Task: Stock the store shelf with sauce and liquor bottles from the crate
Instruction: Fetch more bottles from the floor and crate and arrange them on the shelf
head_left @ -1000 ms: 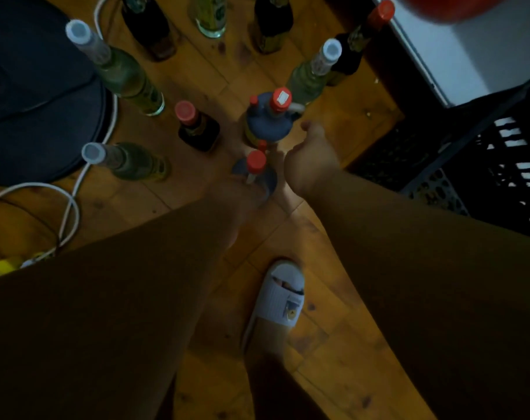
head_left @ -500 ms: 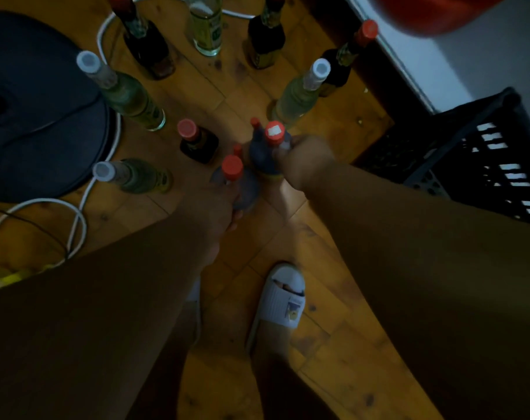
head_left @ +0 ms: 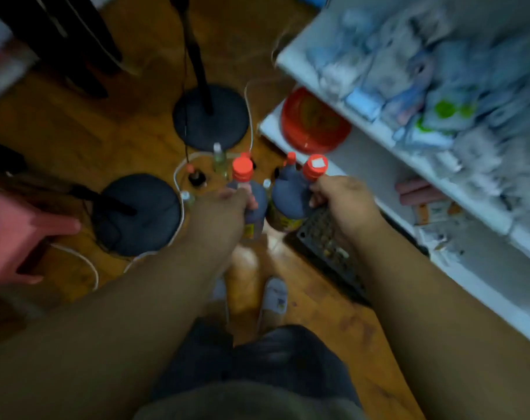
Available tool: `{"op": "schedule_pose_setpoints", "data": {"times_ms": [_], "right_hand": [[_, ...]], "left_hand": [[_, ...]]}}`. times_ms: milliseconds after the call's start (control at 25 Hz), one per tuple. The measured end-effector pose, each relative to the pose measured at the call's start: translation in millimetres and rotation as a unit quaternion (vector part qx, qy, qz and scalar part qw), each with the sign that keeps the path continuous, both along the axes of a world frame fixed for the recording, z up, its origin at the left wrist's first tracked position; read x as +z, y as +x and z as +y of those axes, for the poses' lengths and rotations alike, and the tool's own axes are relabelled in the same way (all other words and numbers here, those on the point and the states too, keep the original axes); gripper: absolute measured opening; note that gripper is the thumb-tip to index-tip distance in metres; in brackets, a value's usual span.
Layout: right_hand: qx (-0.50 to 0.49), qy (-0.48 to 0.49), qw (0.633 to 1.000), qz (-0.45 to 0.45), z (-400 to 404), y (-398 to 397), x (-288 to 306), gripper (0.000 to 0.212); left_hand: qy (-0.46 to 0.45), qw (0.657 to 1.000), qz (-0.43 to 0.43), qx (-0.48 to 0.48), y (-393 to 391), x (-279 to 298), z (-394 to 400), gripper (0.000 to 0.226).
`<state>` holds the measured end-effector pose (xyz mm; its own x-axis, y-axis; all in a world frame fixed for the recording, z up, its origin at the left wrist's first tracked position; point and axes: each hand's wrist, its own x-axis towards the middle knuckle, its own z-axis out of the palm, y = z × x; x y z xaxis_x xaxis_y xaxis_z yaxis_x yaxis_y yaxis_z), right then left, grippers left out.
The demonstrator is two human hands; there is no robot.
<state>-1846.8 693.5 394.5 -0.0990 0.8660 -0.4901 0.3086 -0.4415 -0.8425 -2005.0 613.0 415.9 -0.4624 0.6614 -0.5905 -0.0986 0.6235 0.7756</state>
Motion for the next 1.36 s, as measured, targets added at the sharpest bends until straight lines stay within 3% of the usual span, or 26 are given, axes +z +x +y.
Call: {"op": "schedule_pose_setpoints", "data": {"times_ms": [160,280,480,680,920,1040,1360], "right_hand": [[-0.024,0.099,0.989,0.106,10.9,28.4,137.6,0.027],[-0.027,0.137,0.979,0.148,16.8,44.0,216.8,0.028],[-0.087,0.178,0.956,0.216,6.9,65.5,293.9,0.03],[-0.195,0.201,0.925,0.256,-32.1,77.7,314.3,0.032],[-0.293,0.218,0.911,0.19,-93.6,134.0,315.8,0.031],[-0.354,0.24,0.89,0.156,-122.3,188.5,310.6,0.038],[-0.403,0.242,0.873,0.127,-154.5,373.6,303.0,0.027]], "left_hand": [[0.155,0.987,0.027,0.025,15.0,115.6,13.1,0.036],[0.215,0.976,0.014,0.039,23.9,174.8,20.7,0.032],[0.297,0.953,-0.04,-0.038,28.9,259.2,23.0,0.022],[0.3,0.941,-0.048,-0.153,33.3,276.7,16.8,0.021],[0.283,0.921,-0.078,-0.257,95.6,285.5,10.7,0.025],[0.275,0.911,-0.099,-0.292,150.9,280.9,11.3,0.029],[0.26,0.907,-0.147,-0.298,338.3,271.4,4.8,0.026]]}}
